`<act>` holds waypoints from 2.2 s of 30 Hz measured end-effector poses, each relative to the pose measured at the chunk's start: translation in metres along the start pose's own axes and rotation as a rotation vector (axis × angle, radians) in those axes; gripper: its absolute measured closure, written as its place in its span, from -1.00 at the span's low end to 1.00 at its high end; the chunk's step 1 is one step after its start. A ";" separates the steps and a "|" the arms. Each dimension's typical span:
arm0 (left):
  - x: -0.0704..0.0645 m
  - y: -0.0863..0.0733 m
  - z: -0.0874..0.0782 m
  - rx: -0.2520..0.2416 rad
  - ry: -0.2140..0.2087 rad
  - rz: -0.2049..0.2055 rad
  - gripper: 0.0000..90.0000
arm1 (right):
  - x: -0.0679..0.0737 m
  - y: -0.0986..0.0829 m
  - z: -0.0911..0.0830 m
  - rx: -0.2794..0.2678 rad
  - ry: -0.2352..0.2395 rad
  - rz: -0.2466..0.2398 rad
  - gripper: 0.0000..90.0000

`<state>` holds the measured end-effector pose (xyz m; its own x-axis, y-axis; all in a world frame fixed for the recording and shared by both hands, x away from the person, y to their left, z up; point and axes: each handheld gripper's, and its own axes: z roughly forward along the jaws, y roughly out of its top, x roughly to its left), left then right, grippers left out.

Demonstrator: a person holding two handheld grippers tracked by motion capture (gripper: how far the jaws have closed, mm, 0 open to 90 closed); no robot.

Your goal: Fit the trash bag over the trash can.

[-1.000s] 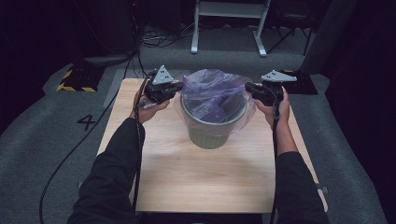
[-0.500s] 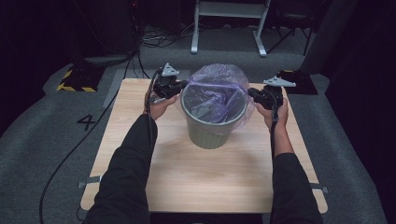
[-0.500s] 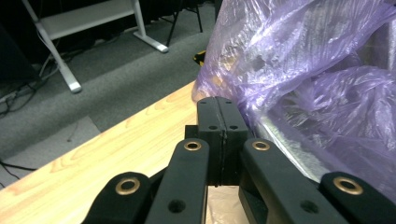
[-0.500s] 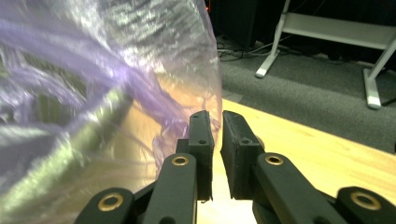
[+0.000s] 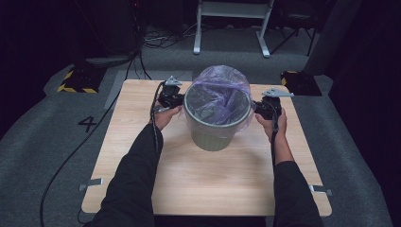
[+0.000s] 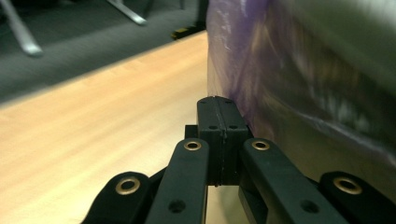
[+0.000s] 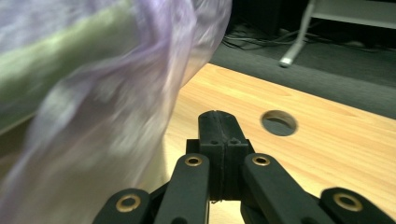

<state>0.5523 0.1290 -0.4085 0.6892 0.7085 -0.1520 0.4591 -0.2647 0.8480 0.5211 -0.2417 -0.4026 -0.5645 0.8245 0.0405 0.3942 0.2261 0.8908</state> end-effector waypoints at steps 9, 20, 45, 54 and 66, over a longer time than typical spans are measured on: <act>-0.005 -0.016 -0.006 -0.007 -0.055 0.032 0.99 | 0.009 -0.012 -0.006 -0.015 0.102 -0.031 1.00; -0.010 -0.030 -0.013 0.028 -0.073 0.079 1.00 | 0.019 -0.021 -0.007 -0.003 0.156 -0.055 1.00; -0.040 -0.071 -0.094 -0.041 -0.056 0.239 -0.19 | 0.037 -0.034 -0.094 -0.047 0.133 -0.239 -0.41; -0.067 -0.078 -0.098 -0.013 -0.154 0.295 -0.50 | 0.045 -0.022 -0.107 -0.128 0.319 -0.152 -0.50; -0.069 -0.078 -0.074 -0.005 -0.176 0.340 1.00 | 0.041 -0.025 -0.092 -0.157 0.343 -0.074 0.88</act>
<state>0.4273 0.1493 -0.4264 0.8878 0.4571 0.0538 0.1853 -0.4620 0.8673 0.4212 -0.2610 -0.3818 -0.8076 0.5814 0.0988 0.2425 0.1747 0.9543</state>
